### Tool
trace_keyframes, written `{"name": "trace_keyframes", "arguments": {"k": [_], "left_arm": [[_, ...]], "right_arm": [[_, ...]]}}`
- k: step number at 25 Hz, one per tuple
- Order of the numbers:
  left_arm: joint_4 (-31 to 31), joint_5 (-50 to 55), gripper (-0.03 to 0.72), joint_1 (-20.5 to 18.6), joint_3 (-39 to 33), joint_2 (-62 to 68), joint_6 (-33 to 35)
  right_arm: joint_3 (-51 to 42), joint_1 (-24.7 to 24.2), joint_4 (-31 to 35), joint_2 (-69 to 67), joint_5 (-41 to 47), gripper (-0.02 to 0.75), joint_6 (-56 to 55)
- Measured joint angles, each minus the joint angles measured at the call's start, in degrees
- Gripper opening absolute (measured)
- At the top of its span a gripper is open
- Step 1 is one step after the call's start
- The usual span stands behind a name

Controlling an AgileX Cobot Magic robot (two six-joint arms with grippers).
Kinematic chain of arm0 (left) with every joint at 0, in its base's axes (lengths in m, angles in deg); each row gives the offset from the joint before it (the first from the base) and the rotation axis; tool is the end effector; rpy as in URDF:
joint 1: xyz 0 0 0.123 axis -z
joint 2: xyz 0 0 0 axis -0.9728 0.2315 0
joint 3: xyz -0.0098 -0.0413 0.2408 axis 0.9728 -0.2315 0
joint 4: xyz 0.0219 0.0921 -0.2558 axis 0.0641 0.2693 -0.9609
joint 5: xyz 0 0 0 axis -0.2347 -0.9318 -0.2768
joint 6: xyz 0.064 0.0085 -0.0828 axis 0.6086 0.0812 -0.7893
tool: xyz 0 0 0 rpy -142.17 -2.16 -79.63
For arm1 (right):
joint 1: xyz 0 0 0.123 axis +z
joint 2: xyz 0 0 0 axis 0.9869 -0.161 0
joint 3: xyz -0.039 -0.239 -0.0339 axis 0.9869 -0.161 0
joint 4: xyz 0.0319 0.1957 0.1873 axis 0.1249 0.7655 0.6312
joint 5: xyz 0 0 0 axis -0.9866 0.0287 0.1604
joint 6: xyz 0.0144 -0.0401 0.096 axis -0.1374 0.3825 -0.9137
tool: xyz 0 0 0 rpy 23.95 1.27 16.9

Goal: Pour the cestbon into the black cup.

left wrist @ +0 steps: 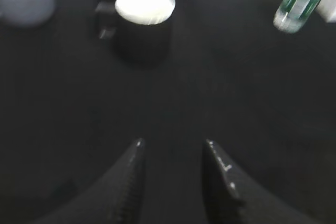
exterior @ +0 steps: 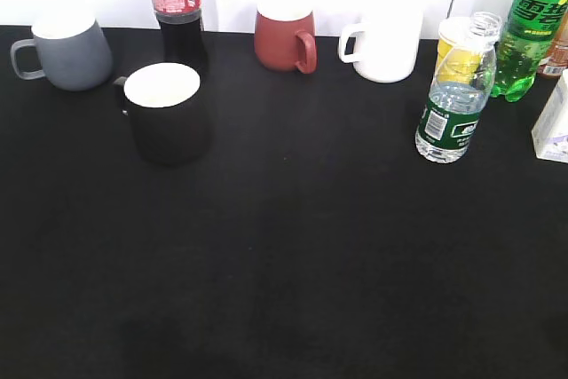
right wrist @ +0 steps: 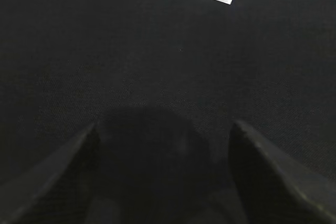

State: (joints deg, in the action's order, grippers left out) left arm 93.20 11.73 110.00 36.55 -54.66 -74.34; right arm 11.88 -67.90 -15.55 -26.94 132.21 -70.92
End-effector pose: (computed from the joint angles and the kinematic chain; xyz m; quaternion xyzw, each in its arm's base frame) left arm 0.1065 -0.0639 0.2762 0.1481 0.8503 -0.1747 0.4739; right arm 0.0930 0.0154 0.2707 -0.0931 0.8843 0.0238 0.4569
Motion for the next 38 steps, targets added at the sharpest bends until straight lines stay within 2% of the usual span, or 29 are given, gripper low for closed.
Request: {"name": "trace_keyframes", "arguments": {"k": [6,9,21,25,29,31,34,38], "left_arm": [[-0.6,8.1,0.279,0.0,2.1,0.0,0.0],[-0.6,13.4,0.279,0.0,1.7,0.0,3.7],[-0.9,14.1,0.279,-0.3,1.4,0.0,4.7],[-0.9,14.1,0.279,-6.2,1.4,-4.6,4.7],[-0.9,14.3,0.279,-18.4,1.4,-13.8,4.7],[-0.9,14.2,0.279,-23.5,1.4,-16.0,4.7],[-0.9,14.2,0.275,-27.8,1.3,-16.7,4.7],[-0.9,14.2,0.246,-30.8,1.3,-16.7,4.7]], "right_arm": [[0.0,0.0,0.0,0.0,0.0,0.574,0.0],[0.0,0.0,0.0,0.0,0.0,0.574,0.0],[0.0,0.0,0.7,0.7,0.0,0.574,0.0],[0.0,-0.1,0.8,7.0,0.0,0.574,0.0],[-0.1,-0.3,0.9,10.3,0.0,0.574,0.0],[-0.1,-2.4,0.9,10.4,0.0,0.574,0.0],[-0.1,-7.9,0.9,10.4,0.0,0.574,0.0],[-0.1,-11.4,0.9,10.4,0.0,0.574,0.0]]}}
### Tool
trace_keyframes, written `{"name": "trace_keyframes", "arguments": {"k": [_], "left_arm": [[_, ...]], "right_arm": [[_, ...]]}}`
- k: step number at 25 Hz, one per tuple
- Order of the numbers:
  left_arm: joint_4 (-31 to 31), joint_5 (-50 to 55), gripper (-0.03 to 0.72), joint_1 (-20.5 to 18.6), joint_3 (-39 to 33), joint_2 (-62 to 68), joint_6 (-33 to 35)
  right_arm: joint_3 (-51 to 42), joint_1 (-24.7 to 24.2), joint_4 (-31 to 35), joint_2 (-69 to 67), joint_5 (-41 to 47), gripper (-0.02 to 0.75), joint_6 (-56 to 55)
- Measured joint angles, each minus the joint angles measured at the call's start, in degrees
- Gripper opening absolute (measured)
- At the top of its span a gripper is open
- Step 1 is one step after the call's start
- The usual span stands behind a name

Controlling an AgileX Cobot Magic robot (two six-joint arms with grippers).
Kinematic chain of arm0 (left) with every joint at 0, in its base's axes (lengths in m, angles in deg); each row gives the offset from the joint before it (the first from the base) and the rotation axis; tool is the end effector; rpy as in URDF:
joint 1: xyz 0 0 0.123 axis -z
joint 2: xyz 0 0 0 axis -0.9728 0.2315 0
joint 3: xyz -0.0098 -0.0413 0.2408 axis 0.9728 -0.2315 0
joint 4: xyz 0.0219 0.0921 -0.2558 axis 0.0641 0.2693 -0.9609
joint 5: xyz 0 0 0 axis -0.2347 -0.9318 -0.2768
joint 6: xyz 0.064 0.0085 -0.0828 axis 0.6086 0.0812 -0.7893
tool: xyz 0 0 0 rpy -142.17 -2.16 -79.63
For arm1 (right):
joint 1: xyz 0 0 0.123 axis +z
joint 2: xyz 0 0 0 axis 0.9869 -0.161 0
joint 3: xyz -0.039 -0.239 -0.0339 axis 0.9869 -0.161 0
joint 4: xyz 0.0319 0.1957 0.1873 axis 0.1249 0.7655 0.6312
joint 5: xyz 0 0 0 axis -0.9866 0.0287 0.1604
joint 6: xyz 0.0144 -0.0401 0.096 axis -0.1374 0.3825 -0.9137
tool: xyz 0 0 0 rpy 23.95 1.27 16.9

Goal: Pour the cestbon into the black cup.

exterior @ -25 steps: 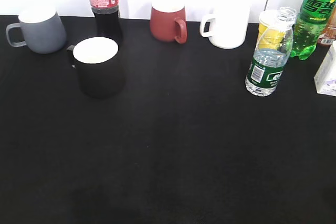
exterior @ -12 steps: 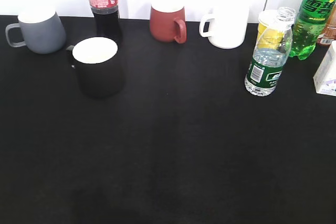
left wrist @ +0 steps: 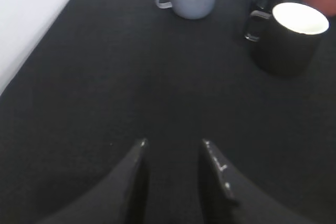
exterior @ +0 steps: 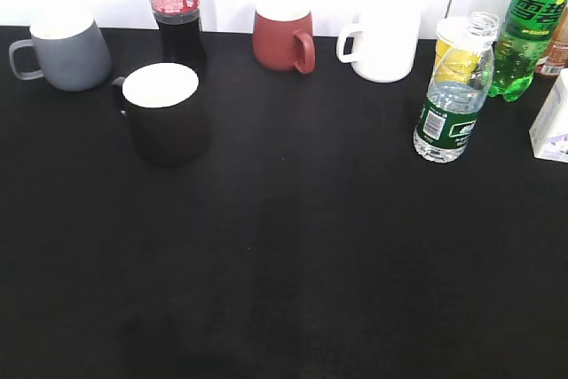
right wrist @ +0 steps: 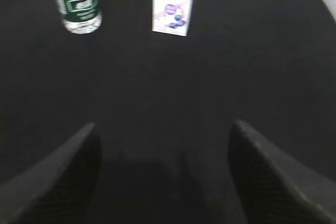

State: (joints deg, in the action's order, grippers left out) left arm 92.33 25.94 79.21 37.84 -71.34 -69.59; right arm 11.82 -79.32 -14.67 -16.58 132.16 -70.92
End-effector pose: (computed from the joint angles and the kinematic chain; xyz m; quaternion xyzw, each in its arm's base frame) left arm 0.0634 0.0020 0.2878 -0.0553 0.8444 -0.0315 0.5319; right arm 0.0663 -0.0026 0.2849 -0.0020 0.8446 -0.0124 0.5353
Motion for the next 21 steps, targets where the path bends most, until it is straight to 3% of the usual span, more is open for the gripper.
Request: {"name": "trace_keyframes", "arguments": {"k": [3,21], "left_arm": [[0.0,0.0,0.241,-0.1,0.0,0.0,0.0],[0.0,0.0,0.238,-0.1,0.0,0.0,0.0]], "right_arm": [[0.0,-1.9,0.0,0.0,0.0,0.574,0.0],[0.0,-1.9,0.0,0.0,0.0,0.574,0.0]]}}
